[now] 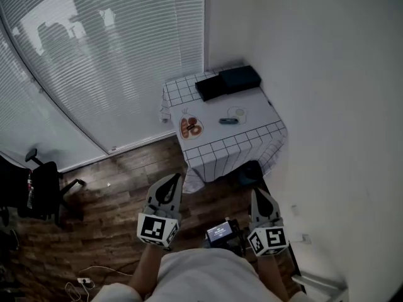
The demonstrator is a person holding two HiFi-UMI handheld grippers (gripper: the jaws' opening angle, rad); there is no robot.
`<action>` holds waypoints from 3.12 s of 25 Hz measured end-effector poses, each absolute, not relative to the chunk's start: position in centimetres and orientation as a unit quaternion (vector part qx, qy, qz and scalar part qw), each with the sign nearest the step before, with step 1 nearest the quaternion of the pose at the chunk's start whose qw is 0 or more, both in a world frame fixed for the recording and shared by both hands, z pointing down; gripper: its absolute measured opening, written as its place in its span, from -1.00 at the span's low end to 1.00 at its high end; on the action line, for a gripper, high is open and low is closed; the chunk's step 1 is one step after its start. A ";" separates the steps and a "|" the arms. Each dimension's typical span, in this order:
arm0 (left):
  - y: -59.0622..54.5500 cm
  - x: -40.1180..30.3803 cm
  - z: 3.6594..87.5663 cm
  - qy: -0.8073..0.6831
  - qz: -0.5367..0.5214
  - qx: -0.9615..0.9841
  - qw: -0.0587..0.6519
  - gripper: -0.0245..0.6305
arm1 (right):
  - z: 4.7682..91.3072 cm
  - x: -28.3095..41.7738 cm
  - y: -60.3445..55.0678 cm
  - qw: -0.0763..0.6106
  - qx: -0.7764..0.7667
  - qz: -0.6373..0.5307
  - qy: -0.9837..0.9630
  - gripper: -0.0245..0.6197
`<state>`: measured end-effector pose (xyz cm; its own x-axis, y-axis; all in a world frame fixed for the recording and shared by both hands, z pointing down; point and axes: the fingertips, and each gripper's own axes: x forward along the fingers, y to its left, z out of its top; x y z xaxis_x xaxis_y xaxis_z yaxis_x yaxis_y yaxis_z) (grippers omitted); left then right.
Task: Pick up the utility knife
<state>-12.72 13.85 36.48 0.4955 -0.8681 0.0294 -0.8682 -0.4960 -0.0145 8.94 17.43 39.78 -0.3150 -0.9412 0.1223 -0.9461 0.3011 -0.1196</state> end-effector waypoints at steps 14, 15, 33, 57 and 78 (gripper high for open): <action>10.2 -11.0 36.3 -0.506 0.020 0.862 -0.002 -0.90 | 40.7 11.7 13.2 0.020 0.584 0.090 -0.807 -0.90; 9.8 -11.1 36.4 -0.507 0.020 0.861 0.001 -0.90 | 40.7 11.7 13.1 0.022 0.585 0.090 -0.806 -0.90; -3.6 -15.5 39.8 -0.490 0.032 0.870 0.029 -0.90 | 42.3 11.1 4.0 0.059 0.638 0.101 -0.761 -0.90; -16.6 -5.5 47.3 -0.377 0.134 0.916 0.021 -0.90 | 43.1 14.7 -4.7 0.047 0.680 0.116 -0.722 -0.90; -23.4 3.8 59.1 -0.321 0.268 0.907 0.041 -0.76 | 51.5 20.7 -16.3 0.106 0.636 0.148 -0.750 -0.90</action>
